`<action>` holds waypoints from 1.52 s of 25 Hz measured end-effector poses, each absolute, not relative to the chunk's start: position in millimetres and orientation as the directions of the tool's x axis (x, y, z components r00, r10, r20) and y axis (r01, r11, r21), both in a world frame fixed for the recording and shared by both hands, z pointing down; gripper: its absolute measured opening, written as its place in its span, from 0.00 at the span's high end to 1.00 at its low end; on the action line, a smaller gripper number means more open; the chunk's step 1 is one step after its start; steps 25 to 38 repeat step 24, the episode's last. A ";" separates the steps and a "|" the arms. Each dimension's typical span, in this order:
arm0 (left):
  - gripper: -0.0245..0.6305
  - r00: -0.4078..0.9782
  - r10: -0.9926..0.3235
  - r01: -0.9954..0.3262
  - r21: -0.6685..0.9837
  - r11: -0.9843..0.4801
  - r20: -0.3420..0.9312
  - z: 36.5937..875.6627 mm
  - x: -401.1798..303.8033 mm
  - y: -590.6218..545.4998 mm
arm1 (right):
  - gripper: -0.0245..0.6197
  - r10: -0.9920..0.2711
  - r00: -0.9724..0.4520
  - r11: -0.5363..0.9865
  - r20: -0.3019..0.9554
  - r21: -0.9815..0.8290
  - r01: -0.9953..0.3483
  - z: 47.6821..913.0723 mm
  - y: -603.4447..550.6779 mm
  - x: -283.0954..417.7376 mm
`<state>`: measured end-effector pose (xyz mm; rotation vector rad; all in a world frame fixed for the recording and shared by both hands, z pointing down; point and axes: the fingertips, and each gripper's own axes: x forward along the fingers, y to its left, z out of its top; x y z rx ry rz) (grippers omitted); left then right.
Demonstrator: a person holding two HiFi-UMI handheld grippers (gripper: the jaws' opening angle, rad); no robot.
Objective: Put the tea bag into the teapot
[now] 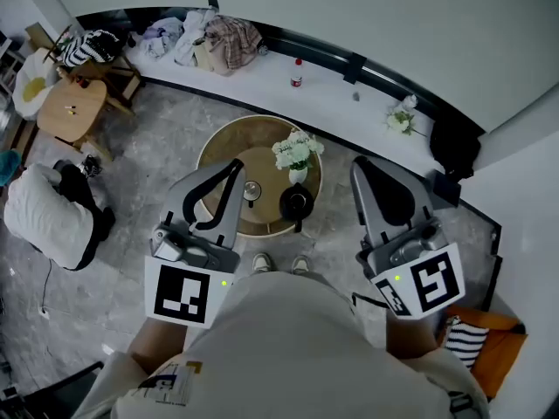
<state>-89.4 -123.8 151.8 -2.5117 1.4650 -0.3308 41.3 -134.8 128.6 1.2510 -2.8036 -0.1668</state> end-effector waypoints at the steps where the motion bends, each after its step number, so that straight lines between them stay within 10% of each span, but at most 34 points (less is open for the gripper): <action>1: 0.95 0.478 -0.875 -0.826 -0.296 -0.479 0.083 151.0 -89.6 -123.3 | 0.95 -0.743 -0.669 0.667 0.022 0.108 -0.738 130.1 -136.1 42.4; 38: 0.95 0.439 -0.896 -0.865 -0.239 -0.442 0.069 146.8 -98.7 -126.1 | 0.95 -0.778 -0.628 0.620 0.007 0.174 -0.765 126.1 -142.5 56.1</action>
